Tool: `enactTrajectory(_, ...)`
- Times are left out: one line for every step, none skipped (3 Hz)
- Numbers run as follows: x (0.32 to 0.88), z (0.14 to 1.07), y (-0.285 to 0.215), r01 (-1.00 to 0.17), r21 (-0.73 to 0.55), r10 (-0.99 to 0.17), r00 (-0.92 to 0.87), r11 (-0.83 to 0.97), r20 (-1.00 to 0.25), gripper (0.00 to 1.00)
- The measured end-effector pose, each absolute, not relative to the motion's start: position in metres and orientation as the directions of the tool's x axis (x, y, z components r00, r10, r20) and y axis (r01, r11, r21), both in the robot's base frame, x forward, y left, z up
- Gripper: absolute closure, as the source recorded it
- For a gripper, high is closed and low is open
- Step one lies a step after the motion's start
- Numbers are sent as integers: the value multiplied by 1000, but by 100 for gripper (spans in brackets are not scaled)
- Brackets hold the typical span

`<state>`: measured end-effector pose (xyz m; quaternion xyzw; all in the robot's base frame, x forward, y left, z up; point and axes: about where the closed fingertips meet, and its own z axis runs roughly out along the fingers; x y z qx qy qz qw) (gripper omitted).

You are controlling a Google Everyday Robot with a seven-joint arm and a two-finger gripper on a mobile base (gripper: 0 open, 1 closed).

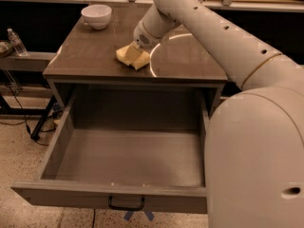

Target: Place sponge into top drawer

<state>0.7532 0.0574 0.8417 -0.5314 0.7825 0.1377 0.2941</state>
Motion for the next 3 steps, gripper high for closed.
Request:
enactTrajectory(722, 880, 22, -924, -112, -769, -233, 367, -595, 93)
enactTrajectory(676, 930, 4, -951, -134, -784, -145, 280, -604, 100)
enactTrajectory(595, 932, -1, -987, -105, -785, -32, 123, -618, 100)
